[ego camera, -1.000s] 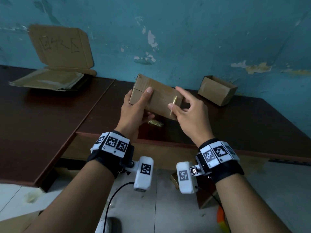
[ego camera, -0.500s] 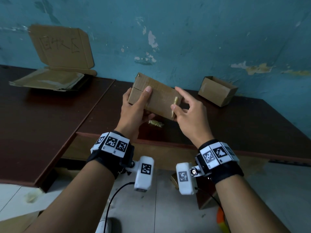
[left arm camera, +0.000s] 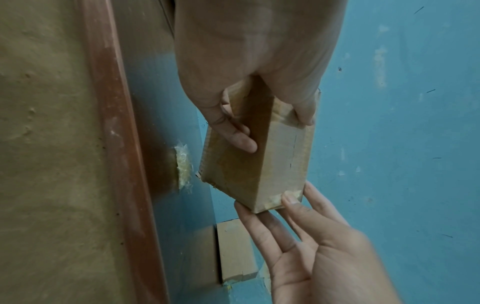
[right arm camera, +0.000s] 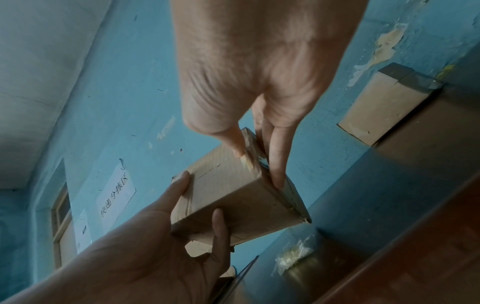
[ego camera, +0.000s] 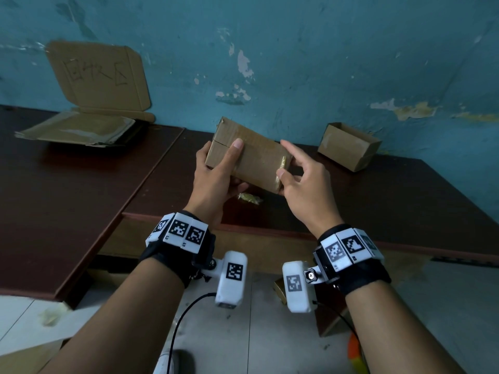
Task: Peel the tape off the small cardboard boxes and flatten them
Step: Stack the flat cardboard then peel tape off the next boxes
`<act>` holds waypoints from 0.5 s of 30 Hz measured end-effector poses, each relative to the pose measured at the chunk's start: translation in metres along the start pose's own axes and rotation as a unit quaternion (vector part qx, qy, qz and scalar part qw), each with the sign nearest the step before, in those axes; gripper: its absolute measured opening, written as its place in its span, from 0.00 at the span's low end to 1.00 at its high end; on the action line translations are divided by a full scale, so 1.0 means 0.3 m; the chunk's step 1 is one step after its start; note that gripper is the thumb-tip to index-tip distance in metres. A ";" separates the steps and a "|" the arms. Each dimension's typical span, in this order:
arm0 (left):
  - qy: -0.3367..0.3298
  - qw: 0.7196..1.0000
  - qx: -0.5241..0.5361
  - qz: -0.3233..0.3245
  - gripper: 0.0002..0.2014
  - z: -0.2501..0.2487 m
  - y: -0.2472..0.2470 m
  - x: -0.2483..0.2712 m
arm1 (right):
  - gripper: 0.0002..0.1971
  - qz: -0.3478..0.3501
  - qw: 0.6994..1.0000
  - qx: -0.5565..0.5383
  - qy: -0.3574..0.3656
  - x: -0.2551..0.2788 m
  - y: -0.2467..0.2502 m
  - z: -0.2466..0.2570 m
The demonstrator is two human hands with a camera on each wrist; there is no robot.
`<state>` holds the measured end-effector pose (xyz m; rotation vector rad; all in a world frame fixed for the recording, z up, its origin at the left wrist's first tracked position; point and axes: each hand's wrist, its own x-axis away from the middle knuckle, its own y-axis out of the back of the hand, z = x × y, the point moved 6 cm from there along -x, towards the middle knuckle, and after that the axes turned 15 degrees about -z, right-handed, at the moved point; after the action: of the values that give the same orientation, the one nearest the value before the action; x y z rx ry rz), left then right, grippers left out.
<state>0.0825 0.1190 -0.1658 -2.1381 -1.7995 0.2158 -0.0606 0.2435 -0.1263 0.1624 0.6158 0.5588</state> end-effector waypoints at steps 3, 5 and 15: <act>-0.001 1.000 -0.001 -0.001 0.39 0.003 0.001 -0.003 | 0.31 -0.001 1.000 0.002 0.006 0.002 0.003 0.004; 0.001 1.000 -0.001 0.001 0.38 0.003 0.000 -0.003 | 0.32 0.000 1.000 -0.001 0.003 0.003 0.000 0.000; 0.011 1.000 0.005 0.001 0.36 0.006 0.003 -0.011 | 0.30 -0.029 0.994 -0.083 -0.067 0.006 0.006 -0.006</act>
<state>0.0822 0.1159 -0.1681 -2.1266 -1.7804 0.1994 -0.0612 0.2459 -0.1280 0.0253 0.4406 0.5347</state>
